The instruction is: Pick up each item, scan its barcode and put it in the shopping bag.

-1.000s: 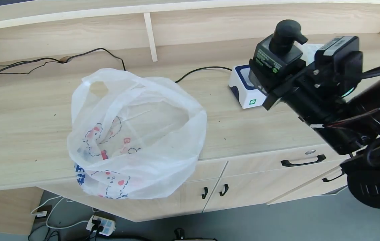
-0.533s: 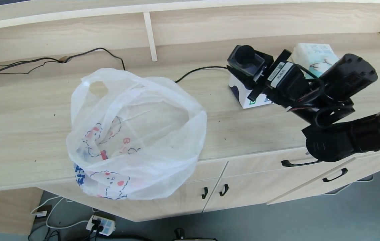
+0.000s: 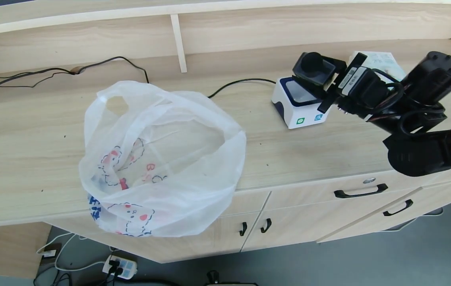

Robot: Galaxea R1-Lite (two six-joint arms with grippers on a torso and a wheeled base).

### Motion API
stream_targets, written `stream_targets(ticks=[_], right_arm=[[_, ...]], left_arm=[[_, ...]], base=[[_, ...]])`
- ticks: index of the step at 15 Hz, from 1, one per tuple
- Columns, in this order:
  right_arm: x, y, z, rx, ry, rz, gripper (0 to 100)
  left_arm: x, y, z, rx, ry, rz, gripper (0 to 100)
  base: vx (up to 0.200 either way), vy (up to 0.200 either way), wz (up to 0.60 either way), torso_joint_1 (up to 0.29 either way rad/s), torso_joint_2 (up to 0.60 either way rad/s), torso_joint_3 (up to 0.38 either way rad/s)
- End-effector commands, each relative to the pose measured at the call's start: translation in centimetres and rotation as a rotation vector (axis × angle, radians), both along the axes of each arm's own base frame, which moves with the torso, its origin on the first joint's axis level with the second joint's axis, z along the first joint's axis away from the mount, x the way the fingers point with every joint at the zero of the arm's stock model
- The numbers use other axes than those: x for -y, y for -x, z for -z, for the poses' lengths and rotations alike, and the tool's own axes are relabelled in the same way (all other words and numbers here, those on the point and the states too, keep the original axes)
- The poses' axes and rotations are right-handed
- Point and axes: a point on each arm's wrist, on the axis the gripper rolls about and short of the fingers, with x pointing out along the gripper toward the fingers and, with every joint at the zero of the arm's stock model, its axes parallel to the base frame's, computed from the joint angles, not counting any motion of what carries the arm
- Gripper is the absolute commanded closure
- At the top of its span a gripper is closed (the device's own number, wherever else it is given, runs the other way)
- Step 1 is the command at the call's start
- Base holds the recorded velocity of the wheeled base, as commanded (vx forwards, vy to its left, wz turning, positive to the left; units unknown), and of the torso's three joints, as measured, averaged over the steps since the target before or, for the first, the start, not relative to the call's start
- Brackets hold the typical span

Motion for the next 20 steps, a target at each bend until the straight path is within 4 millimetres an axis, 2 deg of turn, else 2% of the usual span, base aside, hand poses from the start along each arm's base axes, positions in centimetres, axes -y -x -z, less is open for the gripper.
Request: stream_targets(ticks=[1,7,8,9,11,12,13,14,16,17,18,20], right_arm=[[0.2,0.0,-1.7,0.028,-0.014,0.0,100],[0.5,-0.7,-1.5,-0.001,-0.022,0.015,100],[0.3,-0.3,-1.8,-0.003,-0.034,0.005,100],[-0.9,0.2,-1.4,-0.027,-0.053,-0.032,100],[-3.2,2.8,-0.3,-0.123,-0.207,-0.123,100],[-4.8,5.1,1.2,-0.232,-0.322,-0.145,100],[-5.2,6.7,1.8,-0.29,-0.411,-0.126,100],[-5.6,9.3,2.3,-0.369,-0.525,-0.075,100],[-6.0,10.8,2.1,-0.408,-0.569,-0.094,100],[-6.9,11.9,2.0,-0.454,-0.585,-0.163,100],[-6.7,12.5,1.7,-0.451,-0.59,-0.175,100],[-6.5,12.6,1.6,-0.451,-0.593,-0.174,100]], left_arm=[[0.0,0.0,0.0,-0.001,-0.001,0.0,0],[0.0,0.0,0.0,-0.001,0.001,0.0,0],[0.0,0.0,0.0,-0.002,0.003,-0.001,0],[0.0,0.0,0.0,-0.002,0.002,0.0,0],[0.0,0.0,0.1,-0.007,-0.001,0.0,0],[0.0,0.0,0.1,-0.009,-0.001,0.0,0],[0.0,0.0,0.1,-0.009,-0.001,0.0,0],[0.0,0.0,0.1,-0.009,-0.001,0.0,0],[0.0,0.0,0.1,-0.009,-0.002,0.0,0],[0.0,0.0,0.1,-0.009,-0.002,0.0,0],[0.0,0.0,0.1,-0.009,0.001,0.0,0],[0.0,0.0,0.1,-0.01,0.002,0.0,0]], base=[[0.0,0.0,0.0,0.0,0.0,0.0],[0.0,0.0,0.0,0.0,0.0,0.0],[0.0,0.0,0.0,0.0,0.0,0.0],[0.0,0.0,0.0,0.0,0.0,0.0],[0.0,0.0,0.0,0.0,0.0,0.0],[0.0,0.0,0.0,0.0,0.0,0.0],[0.0,0.0,0.0,0.0,0.0,0.0],[0.0,0.0,0.0,0.0,0.0,0.0],[0.0,0.0,0.6,0.032,-0.08,-0.022],[0.0,0.0,0.6,0.051,-0.13,-0.066],[0.0,0.0,0.6,0.071,-0.15,-0.066],[0.0,0.0,0.6,0.066,-0.13,-0.059]])
